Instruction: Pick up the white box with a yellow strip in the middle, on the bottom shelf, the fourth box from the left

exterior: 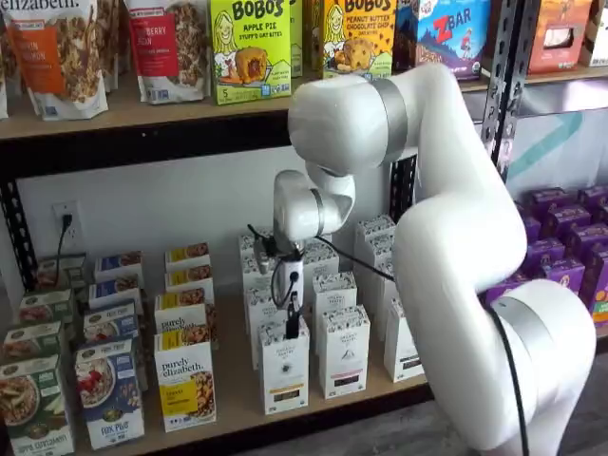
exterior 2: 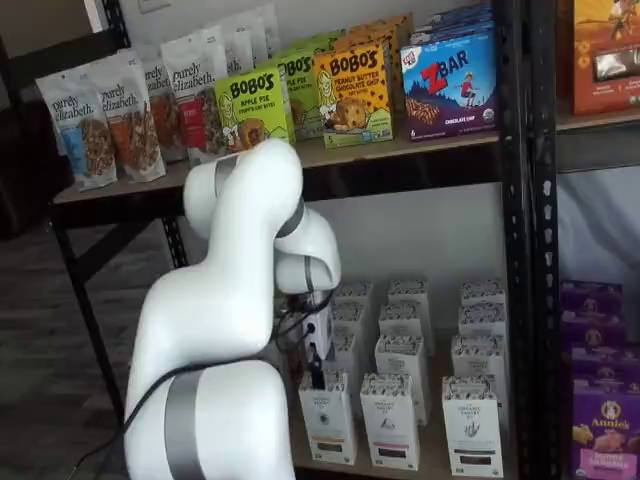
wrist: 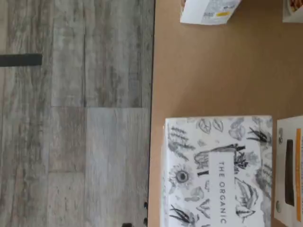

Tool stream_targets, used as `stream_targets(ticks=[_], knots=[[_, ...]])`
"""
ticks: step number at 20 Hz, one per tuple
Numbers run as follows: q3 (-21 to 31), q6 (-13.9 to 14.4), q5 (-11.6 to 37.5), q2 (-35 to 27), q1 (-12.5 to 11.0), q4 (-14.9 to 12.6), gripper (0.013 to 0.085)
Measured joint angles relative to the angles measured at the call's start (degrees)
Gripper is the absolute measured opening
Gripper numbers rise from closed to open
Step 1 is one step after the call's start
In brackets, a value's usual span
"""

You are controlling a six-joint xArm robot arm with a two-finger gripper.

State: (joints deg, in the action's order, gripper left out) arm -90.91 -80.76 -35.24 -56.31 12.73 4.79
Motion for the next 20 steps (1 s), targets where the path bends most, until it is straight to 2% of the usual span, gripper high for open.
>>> stream_targets(ticks=[8, 20], knots=[[-4.5, 1.0, -1.4, -4.0, -0.5, -1.8, 0.085], [-6.5, 1.9, -1.2, -6.6, -0.4, -2.8, 0.085]])
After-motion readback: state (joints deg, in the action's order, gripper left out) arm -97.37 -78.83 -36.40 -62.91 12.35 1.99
